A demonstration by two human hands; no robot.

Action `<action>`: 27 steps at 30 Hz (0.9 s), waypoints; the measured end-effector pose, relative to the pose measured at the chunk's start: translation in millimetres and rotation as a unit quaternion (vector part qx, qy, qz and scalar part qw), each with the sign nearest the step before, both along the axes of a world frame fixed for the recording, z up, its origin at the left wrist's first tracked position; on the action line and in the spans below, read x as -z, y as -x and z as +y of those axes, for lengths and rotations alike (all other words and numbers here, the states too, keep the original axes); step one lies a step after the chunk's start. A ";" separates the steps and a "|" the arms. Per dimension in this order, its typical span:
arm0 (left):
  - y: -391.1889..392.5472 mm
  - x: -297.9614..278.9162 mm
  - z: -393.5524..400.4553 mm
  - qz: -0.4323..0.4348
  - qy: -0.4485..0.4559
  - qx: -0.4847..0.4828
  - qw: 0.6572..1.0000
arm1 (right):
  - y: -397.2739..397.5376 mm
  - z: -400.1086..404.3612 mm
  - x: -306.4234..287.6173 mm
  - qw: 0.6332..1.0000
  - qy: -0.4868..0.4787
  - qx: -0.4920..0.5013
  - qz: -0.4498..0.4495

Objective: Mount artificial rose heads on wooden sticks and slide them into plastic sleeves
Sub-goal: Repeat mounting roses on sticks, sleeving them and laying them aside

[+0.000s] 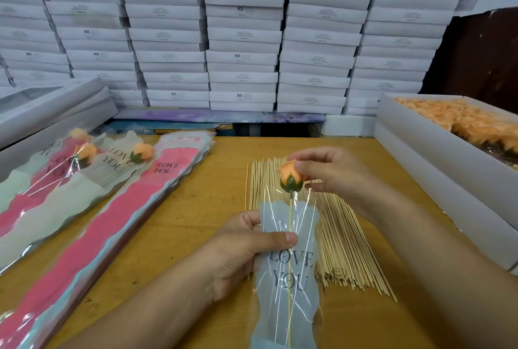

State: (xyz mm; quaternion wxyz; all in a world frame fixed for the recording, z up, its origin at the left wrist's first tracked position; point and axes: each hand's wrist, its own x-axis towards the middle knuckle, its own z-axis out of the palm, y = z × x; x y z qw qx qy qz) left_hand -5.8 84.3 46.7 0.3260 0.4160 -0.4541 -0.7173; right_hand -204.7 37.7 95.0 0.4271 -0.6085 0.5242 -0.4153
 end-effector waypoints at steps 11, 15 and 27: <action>-0.2 3.0 -5.6 0.004 0.009 -0.021 1.000 | -3.3 10.2 9.4 0.999 0.005 -0.037 0.015; -0.9 5.8 -7.7 0.015 0.005 -0.016 1.000 | -1.9 11.3 6.7 0.998 0.002 -0.052 0.023; -2.0 3.9 -8.7 0.079 -0.040 -0.017 0.996 | -10.4 15.2 12.5 0.994 -0.008 -0.087 0.070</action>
